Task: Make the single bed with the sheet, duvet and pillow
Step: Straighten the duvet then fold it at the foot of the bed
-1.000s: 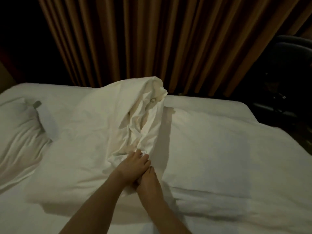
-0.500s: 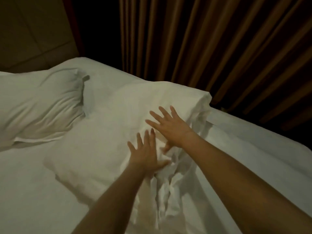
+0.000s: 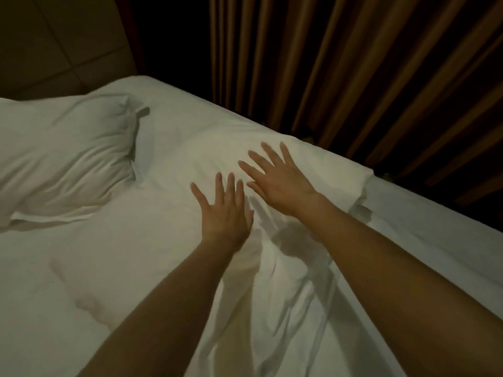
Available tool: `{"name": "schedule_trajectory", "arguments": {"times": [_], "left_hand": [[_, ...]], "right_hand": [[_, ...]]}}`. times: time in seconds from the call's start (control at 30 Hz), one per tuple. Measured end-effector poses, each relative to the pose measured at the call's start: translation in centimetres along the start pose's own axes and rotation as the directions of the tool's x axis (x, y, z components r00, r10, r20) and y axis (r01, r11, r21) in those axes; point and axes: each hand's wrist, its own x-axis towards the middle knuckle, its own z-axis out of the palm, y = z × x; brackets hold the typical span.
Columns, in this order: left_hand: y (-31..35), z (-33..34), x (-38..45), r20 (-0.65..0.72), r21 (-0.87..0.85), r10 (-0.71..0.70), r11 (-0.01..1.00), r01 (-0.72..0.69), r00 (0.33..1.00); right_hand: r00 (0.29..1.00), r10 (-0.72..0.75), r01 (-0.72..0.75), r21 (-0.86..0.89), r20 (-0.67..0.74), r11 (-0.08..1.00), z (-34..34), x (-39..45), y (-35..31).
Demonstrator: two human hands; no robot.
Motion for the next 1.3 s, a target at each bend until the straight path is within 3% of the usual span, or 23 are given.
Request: {"name": "schedule_trajectory", "arguments": {"times": [0.07, 0.1, 0.13, 0.2, 0.27, 0.47, 0.6, 0.67, 0.87, 1.07, 1.13, 1.23, 1.3], "left_hand": [[1.7, 4.0, -1.4, -0.023, -0.113, -0.098, 0.989, 0.094, 0.995], [3.3, 6.5, -3.6, 0.074, -0.239, -0.124, 0.961, 0.138, 0.990], [5.1, 9.0, -5.9, 0.149, -0.316, -0.087, 0.940, 0.131, 0.985], [7.9, 12.8, -8.4, 0.157, -0.364, -0.012, 0.929, 0.069, 0.988], [9.7, 12.9, -8.2, 0.202, -0.410, 0.021, 0.910, 0.066, 0.979], [11.0, 11.2, -7.3, 0.217, -0.387, -0.058, 0.912, 0.140, 0.974], [13.3, 11.7, -9.1, 0.169, -0.382, 0.072, 0.924, -0.002, 0.983], [13.7, 12.3, -9.8, 0.246, -0.383, 0.077, 0.923, 0.024, 0.966], [12.0, 12.1, -10.1, 0.239, -0.392, 0.105, 0.920, -0.003, 0.965], [10.8, 12.0, -12.0, 0.283, -0.414, 0.135, 0.910, -0.006, 0.950], [10.8, 11.3, -12.4, 0.305, -0.438, 0.129, 0.899, 0.018, 0.944], [11.1, 10.5, -13.7, 0.279, -0.448, 0.144, 0.894, -0.004, 0.949], [11.3, 10.8, -14.8, 0.285, -0.444, 0.164, 0.896, -0.022, 0.944]], "right_hand": [[0.987, 0.097, -0.099, 0.012, 0.130, 0.995, 4.1, -0.4, 0.6], [0.969, 0.132, -0.137, 0.009, 0.207, 0.991, 7.0, -1.7, 0.7], [0.951, 0.153, -0.163, 0.014, 0.270, 0.987, 10.3, -3.4, 0.7], [0.930, 0.211, -0.220, -0.004, 0.300, 0.975, 15.1, -5.8, 1.0], [0.892, 0.249, -0.271, 0.007, 0.378, 0.962, 16.1, -6.1, 1.7], [0.921, 0.246, -0.262, 0.012, 0.302, 0.965, 17.2, -6.6, 3.8], [0.840, 0.386, -0.420, 0.008, 0.381, 0.907, 19.4, -9.0, 5.7], [0.840, 0.383, -0.410, -0.011, 0.384, 0.912, 19.2, -8.5, 5.3], [0.864, 0.338, -0.360, -0.012, 0.373, 0.933, 18.7, -9.1, 5.1], [0.729, 0.413, -0.430, -0.104, 0.545, 0.897, 17.3, -11.3, 6.4], [0.764, 0.410, -0.405, -0.124, 0.498, 0.906, 15.7, -10.6, 5.1], [0.866, 0.300, -0.340, 0.032, 0.400, 0.940, 15.1, -10.1, 1.9], [0.849, 0.327, -0.394, 0.086, 0.416, 0.915, 15.7, -10.8, 0.2]]}}
